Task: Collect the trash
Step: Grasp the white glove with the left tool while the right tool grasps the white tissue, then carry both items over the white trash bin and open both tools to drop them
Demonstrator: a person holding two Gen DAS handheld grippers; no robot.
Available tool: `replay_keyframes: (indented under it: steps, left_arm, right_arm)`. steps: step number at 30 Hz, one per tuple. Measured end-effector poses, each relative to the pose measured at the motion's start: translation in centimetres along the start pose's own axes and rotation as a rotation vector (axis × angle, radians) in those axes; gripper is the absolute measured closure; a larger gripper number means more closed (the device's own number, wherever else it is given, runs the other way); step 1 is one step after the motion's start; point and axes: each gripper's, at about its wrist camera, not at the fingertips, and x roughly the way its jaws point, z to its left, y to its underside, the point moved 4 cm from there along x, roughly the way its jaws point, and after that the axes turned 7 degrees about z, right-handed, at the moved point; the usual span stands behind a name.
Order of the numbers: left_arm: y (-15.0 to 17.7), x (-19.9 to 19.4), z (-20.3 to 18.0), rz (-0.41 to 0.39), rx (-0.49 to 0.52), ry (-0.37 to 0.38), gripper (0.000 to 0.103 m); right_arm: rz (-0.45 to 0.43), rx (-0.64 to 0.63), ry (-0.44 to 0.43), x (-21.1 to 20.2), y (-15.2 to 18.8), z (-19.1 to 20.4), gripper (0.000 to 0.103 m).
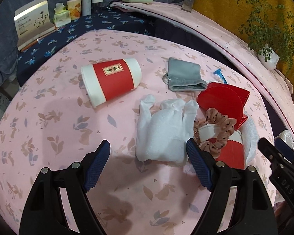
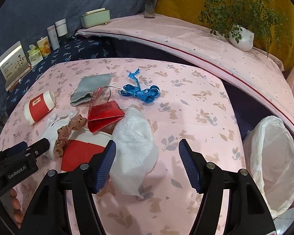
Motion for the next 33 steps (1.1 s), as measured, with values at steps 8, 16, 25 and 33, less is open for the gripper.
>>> replay_keyframes:
  steps: [8,16,25,33]
  left_arm:
    - [0.2,1.5,-0.8,0.061,-0.003,0.092,0.068]
    - [0.6,0.3,-2.0,0.034,0.027,0.102,0.09]
    - [0.2,-4.1,-4.3,-0.047,0.062,0.126,0.09]
    - [0.4,-7.3,-10.0,-0.095,0.152,0.172,0.09]
  right_arm:
    - [0.06,-0.014,-0.039,2.8,0.5,1.2,0.077]
    - [0.061,-0.016,-0.073,2.6,1.9,0.7,0.099]
    - [-0.017,0.012,-0.072,-1.8,1.9,-2.1,0.099]
    - [-0.083,0.056,-0.031,-5.8,2.0,-6.2,0.099]
